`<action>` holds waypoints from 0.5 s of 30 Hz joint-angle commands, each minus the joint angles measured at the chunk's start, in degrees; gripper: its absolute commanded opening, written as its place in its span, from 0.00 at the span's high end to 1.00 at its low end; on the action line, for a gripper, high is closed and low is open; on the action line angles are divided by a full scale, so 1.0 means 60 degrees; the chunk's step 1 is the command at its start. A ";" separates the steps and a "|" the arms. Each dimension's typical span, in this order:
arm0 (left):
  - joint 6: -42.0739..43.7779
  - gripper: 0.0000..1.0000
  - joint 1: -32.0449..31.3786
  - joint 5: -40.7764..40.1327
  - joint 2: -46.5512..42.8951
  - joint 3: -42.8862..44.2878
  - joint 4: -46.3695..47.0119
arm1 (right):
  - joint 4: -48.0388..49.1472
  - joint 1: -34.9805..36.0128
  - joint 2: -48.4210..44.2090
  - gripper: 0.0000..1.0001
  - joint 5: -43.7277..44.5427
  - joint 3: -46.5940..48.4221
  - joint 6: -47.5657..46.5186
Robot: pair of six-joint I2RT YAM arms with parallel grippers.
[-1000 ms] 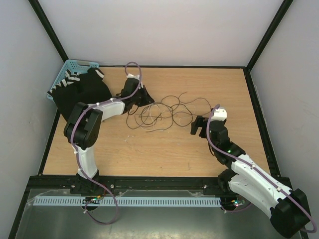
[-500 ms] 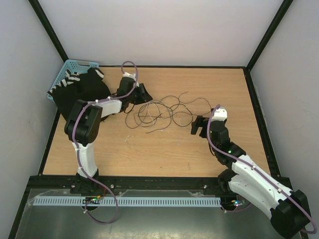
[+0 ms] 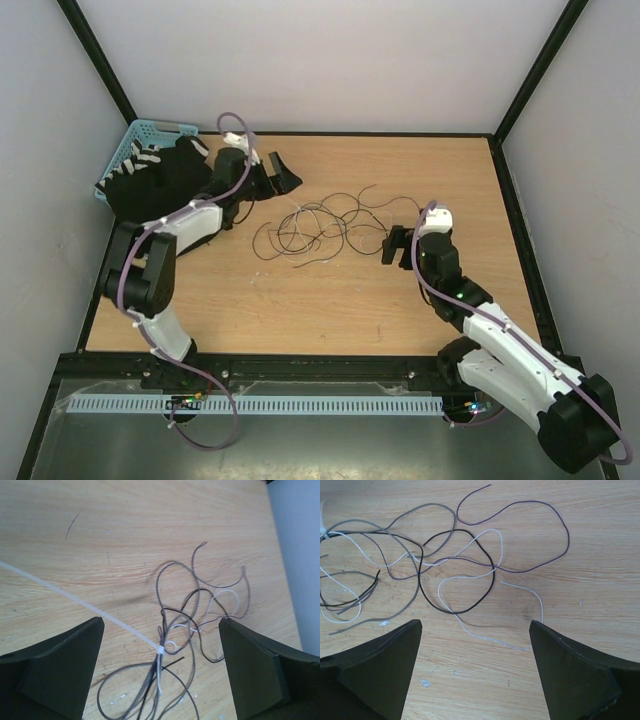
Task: Zip-tie the wires
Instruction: Place the cable at the center of the board, then reset both arms
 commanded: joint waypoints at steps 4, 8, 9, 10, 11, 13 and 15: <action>-0.0348 0.01 0.0559 -0.0195 -0.2876 -0.1734 0.0555 | 0.0456 -0.1159 0.0723 0.01 -0.1119 0.0609 -0.0268; 0.0317 0.01 0.0857 -0.1112 -0.5083 -0.2994 0.0558 | 0.1242 -0.1997 0.1537 0.01 -0.1218 0.0555 -0.0587; 0.0443 0.01 0.0949 -0.1339 -0.5553 -0.3304 0.0549 | 0.1483 -0.2179 0.1755 0.01 -0.1109 0.0503 -0.0659; 0.0550 0.01 0.1054 -0.1561 -0.5969 -0.3569 0.0547 | 0.1753 -0.2379 0.2002 0.01 -0.1019 0.0451 -0.0712; 0.0611 0.01 0.1164 -0.1851 -0.6362 -0.3892 0.0533 | 0.2094 -0.2553 0.2243 0.01 -0.0999 0.0344 -0.0770; 0.0723 0.01 0.1294 -0.2600 -0.7062 -0.4344 0.0528 | 0.2880 -0.2777 0.2704 0.01 -0.0900 0.0114 -0.1149; 0.0849 0.01 0.1300 -0.3613 -0.7624 -0.4901 0.0532 | 0.3845 -0.2795 0.3080 0.01 -0.0616 -0.0252 -0.1915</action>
